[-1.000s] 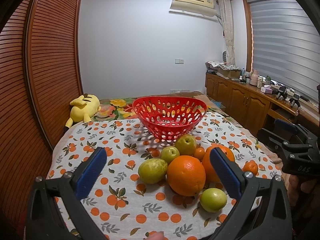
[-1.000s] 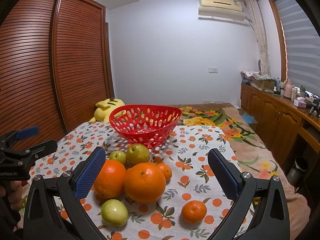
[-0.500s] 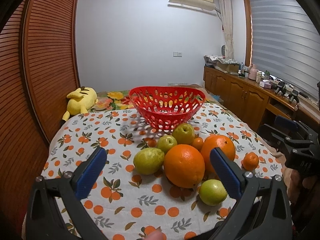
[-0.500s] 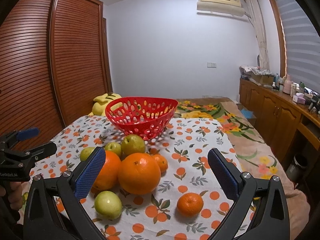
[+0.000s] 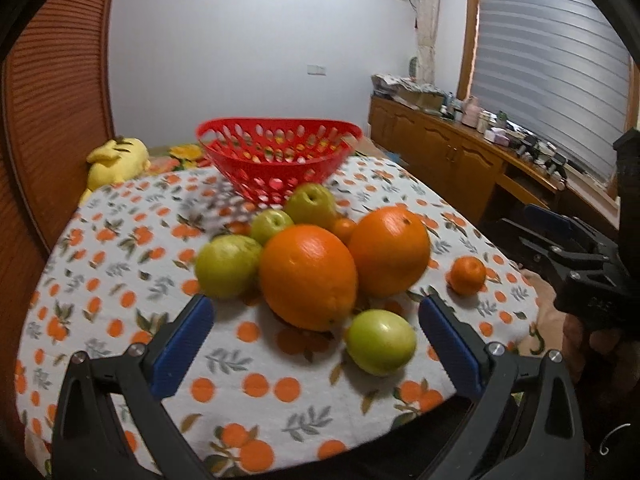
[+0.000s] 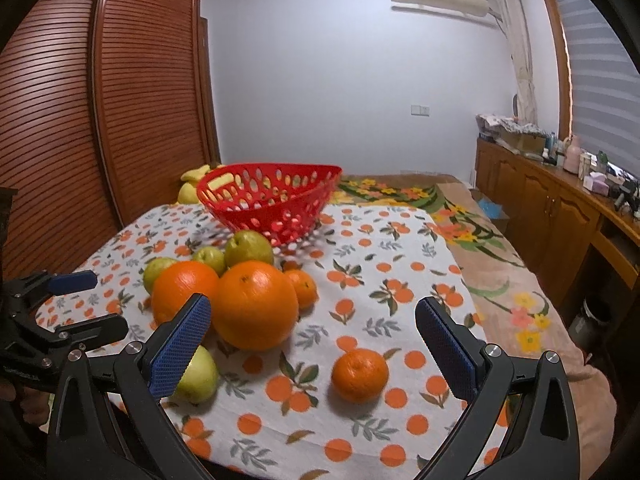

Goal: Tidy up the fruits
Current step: 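Grasp the green apple with the left tool while the right tool grasps a mandarin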

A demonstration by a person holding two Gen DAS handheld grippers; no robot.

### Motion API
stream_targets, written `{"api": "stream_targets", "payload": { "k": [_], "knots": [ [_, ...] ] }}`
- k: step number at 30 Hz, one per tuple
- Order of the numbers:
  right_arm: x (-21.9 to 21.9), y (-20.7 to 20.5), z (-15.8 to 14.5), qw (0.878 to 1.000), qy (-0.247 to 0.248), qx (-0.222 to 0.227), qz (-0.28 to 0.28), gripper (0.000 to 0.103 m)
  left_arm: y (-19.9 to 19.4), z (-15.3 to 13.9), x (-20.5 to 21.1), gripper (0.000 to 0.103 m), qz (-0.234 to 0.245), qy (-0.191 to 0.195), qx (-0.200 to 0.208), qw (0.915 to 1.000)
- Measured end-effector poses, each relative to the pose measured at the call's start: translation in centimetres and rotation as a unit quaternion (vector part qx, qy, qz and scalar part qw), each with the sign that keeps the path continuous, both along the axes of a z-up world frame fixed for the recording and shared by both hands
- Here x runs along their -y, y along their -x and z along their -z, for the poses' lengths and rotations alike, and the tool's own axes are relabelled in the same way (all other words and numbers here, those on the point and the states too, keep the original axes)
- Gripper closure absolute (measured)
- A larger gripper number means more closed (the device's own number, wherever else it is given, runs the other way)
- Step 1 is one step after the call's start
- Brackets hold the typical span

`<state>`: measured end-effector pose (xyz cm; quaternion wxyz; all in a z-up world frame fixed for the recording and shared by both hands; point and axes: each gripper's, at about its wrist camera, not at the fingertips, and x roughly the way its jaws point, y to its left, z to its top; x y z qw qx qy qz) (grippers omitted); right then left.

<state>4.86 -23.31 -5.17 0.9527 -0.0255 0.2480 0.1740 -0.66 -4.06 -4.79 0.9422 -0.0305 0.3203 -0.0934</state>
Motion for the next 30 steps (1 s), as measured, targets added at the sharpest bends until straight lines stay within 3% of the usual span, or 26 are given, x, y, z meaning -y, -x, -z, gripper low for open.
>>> {"api": "stream_targets", "payload": {
  "k": [12,19,30],
  "knots": [
    [1.7,-0.6,1.9,1.000,0.010,-0.029,0.004,0.005,-0.5,2.0,2.6,0.018,0.053,0.013,-0.047,0.9974],
    [1.9,-1.6,3.6,0.998,0.017,-0.065,-0.011,0.021,-1.3,3.5,3.5,0.031,0.071,0.018,-0.079,0.9942],
    [2.4,-3.1,5.8,0.994,0.021,-0.106,-0.019,0.041,-2.5,5.3,3.6,0.032,0.079,0.032,-0.118,0.9894]
  ]
}}
